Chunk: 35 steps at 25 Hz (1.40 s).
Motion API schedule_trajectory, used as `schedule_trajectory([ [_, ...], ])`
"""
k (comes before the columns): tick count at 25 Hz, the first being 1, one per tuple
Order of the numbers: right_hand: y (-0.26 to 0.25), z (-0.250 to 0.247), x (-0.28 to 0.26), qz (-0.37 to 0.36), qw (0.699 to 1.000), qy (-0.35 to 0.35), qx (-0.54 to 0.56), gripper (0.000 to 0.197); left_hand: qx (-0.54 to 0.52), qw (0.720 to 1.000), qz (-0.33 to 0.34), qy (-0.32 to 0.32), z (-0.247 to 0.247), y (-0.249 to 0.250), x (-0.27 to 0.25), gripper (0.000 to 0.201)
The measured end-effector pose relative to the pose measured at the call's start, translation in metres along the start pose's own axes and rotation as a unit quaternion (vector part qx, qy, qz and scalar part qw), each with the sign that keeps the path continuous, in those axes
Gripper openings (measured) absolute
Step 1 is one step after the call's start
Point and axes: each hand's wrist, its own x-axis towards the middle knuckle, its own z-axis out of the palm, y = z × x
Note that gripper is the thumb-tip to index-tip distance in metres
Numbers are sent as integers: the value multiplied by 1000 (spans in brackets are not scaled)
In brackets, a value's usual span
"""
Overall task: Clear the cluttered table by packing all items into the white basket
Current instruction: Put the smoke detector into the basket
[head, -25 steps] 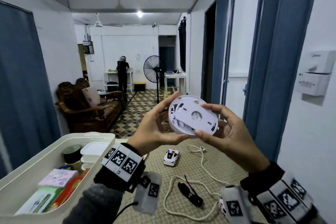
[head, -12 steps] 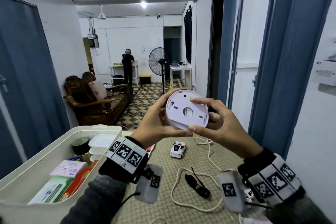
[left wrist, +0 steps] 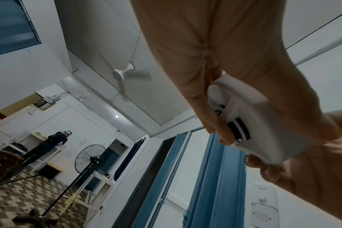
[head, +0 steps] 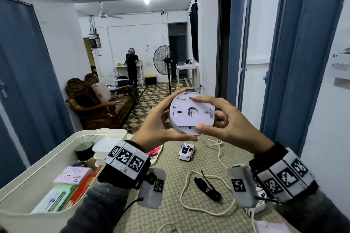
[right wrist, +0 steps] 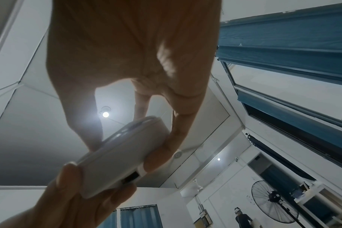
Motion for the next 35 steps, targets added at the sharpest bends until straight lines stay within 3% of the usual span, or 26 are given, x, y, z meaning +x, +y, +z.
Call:
schedule_trajectory([
  [3, 1, 2, 0, -5, 1000, 18, -18, 58, 2, 1000, 1, -6, 1, 0, -2, 104],
  [9, 7, 3, 3, 3, 1000, -17, 5, 59, -35, 999, -18, -18, -1, -2, -8, 106],
  [17, -1, 8, -3, -14, 1000, 3, 8, 64, -113, 993, -34, 23, -6, 1, -14, 62],
  [25, 2, 19, -10, -33, 998, 45, 29, 70, -119, 992, -27, 40, -11, 2, -18, 60],
  [30, 5, 22, -9, -30, 998, 35, 40, 70, -127, 990, -20, 62, -8, -3, -26, 59],
  [35, 7, 29, -9, -44, 998, 39, 35, 58, -122, 989, -9, 88, -3, -7, -31, 59],
])
